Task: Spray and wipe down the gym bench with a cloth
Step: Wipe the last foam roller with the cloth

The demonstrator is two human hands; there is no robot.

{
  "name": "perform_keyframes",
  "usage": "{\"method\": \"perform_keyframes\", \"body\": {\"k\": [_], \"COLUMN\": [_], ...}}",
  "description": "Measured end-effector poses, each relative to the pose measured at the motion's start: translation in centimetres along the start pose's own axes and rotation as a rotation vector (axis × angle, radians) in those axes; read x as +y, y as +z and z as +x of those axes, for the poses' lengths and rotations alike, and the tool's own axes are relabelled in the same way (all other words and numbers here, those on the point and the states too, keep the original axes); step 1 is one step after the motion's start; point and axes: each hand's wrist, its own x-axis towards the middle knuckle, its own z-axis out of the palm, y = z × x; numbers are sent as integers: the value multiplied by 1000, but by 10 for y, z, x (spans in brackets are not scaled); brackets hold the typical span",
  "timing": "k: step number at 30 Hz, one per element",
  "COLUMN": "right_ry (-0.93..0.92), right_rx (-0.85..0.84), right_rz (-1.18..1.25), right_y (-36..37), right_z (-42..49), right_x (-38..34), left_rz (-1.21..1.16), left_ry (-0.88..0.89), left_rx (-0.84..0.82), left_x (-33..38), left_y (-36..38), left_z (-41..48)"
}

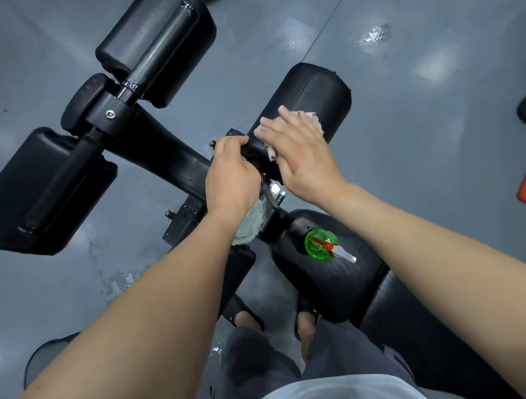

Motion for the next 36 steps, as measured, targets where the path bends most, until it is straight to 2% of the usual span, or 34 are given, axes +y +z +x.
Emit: {"method": "perform_keyframes", "body": {"k": [9, 18, 22, 30, 33, 36], "right_ry": [-144, 210, 419, 532, 508, 308], "right_rx": [-53, -109, -4, 162, 167, 29], "right_rz": [-79, -113, -15, 158, 120, -15], "right_y": [-2, -35, -41, -31, -26, -18], "right_z": [-22, 50, 59, 17, 27, 38], "right_x": [-1, 47, 57, 66, 55, 30], "left_rz": [-44, -57, -21, -23, -24, -14], "left_ry": [32, 34, 96, 96, 90, 83], "left_rx": [14, -21, -28, -23, -30, -31], "left_x": [-2, -4, -1, 0, -2, -3], "left_y": [1, -1, -4, -4, -4, -4], "left_z": [0, -3, -6, -5, -4, -4]}}
